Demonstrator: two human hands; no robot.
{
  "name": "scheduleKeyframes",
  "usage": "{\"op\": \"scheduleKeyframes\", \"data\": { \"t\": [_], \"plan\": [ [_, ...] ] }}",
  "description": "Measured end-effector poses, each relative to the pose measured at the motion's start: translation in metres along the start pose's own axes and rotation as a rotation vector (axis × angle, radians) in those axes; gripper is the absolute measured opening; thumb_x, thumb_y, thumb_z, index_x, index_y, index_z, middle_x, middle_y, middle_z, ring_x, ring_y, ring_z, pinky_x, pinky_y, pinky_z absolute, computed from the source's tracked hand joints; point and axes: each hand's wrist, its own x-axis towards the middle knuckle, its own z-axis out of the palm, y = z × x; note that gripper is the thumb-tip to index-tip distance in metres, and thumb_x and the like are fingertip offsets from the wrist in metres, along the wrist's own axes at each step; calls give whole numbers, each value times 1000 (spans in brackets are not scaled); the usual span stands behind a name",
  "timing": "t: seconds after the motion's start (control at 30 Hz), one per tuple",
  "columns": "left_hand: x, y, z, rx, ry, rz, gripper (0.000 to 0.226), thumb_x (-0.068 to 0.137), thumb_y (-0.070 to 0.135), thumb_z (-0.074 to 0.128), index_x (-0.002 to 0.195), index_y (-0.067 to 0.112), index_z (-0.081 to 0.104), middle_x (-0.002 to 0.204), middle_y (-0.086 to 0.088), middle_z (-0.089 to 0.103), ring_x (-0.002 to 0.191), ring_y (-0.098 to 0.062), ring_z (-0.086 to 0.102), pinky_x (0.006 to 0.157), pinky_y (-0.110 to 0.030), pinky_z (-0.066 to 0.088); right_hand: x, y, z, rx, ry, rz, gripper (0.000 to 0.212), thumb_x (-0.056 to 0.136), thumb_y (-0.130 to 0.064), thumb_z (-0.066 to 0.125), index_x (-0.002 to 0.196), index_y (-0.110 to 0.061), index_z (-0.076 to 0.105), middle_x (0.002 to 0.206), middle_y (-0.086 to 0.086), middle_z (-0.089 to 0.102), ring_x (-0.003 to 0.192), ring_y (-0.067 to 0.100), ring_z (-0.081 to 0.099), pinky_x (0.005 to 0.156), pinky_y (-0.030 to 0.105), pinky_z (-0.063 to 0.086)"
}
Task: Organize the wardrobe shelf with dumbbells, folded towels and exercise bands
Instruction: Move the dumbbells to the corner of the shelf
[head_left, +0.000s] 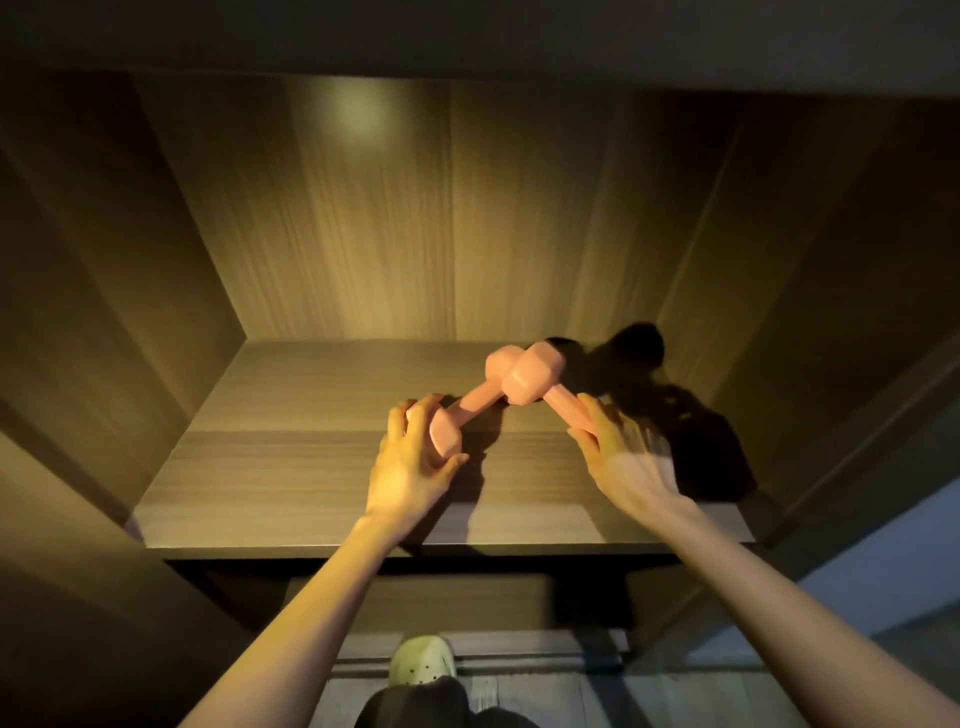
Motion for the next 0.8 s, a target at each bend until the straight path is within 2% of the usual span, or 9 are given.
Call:
{"op": "scheduleKeyframes", "data": {
  "t": [0.1, 0.17, 0.3, 0.4, 0.53, 0.7, 0.8],
  "plan": [
    [1, -3, -1, -22, -11, 13, 77, 74, 32, 78, 138, 33, 35, 134, 1, 34, 115, -27, 52, 85, -45, 52, -8, 21, -1, -92, -63, -33, 59, 102, -46, 24, 153, -27, 4, 145, 8, 40, 122, 23, 52, 98, 36, 48],
    [3, -5, -2, -28, -35, 8, 77, 76, 30, 77, 140, 31, 34, 140, -1, 31, 120, -27, 49, 87, -44, 52, -12, 22, 1, -193, -54, -57, 59, 101, -46, 27, 153, -26, 7, 137, 6, 49, 113, 20, 58, 90, 35, 52],
    [8, -6, -7, -28, -69, -7, 80, 76, 26, 78, 142, 28, 32, 145, -4, 26, 124, -28, 47, 90, -42, 51, -14, 22, 8, -236, 9, -110, 57, 101, -44, 35, 152, -27, 16, 133, 5, 53, 111, 21, 60, 86, 37, 55],
    [8, -7, -9, -8, -86, -21, 81, 77, 26, 78, 143, 26, 31, 148, -6, 24, 124, -31, 47, 90, -46, 51, -12, 18, 12, -265, 28, -159, 55, 101, -44, 37, 151, -28, 20, 132, 4, 55, 112, 20, 60, 91, 36, 52],
    [10, -8, -11, 14, -116, -13, 80, 78, 26, 76, 143, 26, 30, 146, -5, 25, 119, -32, 49, 85, -47, 53, -11, 14, 15, -296, -29, -166, 56, 99, -40, 43, 150, -29, 22, 133, 2, 55, 117, 20, 56, 98, 37, 47],
    [12, -8, -17, 77, -138, -2, 78, 80, 29, 75, 143, 29, 28, 138, -3, 30, 110, -31, 53, 80, -46, 55, -10, 14, 14, -290, -26, -175, 51, 101, -43, 36, 149, -29, 27, 133, 0, 55, 119, 19, 54, 101, 36, 44],
    [13, -5, -20, 104, -159, -14, 77, 81, 30, 73, 143, 27, 27, 136, -3, 31, 109, -31, 55, 81, -47, 55, -5, 13, 7, -202, -109, -115, 50, 101, -43, 34, 149, -30, 26, 140, 1, 48, 125, 20, 49, 103, 40, 42]
  ]
}}
